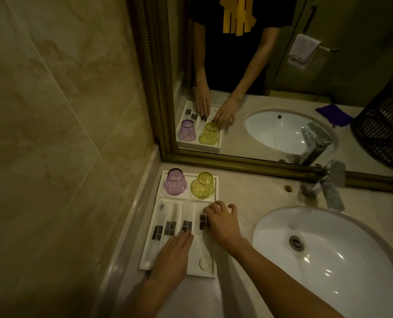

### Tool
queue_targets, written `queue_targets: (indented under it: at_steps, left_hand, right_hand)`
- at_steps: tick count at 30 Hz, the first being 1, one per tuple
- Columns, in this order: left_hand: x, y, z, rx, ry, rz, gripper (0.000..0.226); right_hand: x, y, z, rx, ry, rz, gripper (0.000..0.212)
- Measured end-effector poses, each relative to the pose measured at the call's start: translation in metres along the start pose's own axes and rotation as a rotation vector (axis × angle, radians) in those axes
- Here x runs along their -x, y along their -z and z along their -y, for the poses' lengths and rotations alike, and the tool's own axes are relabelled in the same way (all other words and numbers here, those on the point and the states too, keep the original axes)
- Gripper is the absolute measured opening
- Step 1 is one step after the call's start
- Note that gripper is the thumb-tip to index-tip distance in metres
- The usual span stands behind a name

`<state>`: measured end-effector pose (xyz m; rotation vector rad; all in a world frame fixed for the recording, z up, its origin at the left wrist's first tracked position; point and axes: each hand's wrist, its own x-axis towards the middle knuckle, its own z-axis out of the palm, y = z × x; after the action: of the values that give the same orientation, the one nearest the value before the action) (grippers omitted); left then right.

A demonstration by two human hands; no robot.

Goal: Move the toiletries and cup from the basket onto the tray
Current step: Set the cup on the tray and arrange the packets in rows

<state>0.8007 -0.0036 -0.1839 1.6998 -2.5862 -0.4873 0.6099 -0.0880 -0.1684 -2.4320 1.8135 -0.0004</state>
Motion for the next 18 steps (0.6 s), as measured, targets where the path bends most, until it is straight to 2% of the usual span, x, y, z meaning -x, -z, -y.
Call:
queue_targets:
  at_steps: [6, 10, 12, 15, 18]
  left_hand:
    - [0.002, 0.003, -0.001, 0.021, 0.005, 0.006, 0.062]
    - [0.004, 0.003, 0.0, 0.038, 0.015, -0.093, 0.061]
    - [0.004, 0.003, 0.007, 0.072, 0.084, -0.125, 0.064]
    - [0.004, 0.002, 0.022, 0.046, 0.141, -0.143, 0.074]
    - [0.011, 0.003, 0.034, -0.01, 0.163, -0.15, 0.073]
  right_hand:
    - [0.004, -0.004, -0.002, 0.033, -0.011, 0.06, 0.038]
    - [0.006, 0.0, -0.002, 0.0, -0.004, 0.036, 0.038]
    - [0.008, 0.003, 0.002, -0.042, 0.059, 0.003, 0.04]
    - [0.018, 0.007, 0.02, -0.023, 0.232, 0.028, 0.056]
    - [0.03, 0.004, 0.04, -0.015, 0.262, 0.088, 0.07]
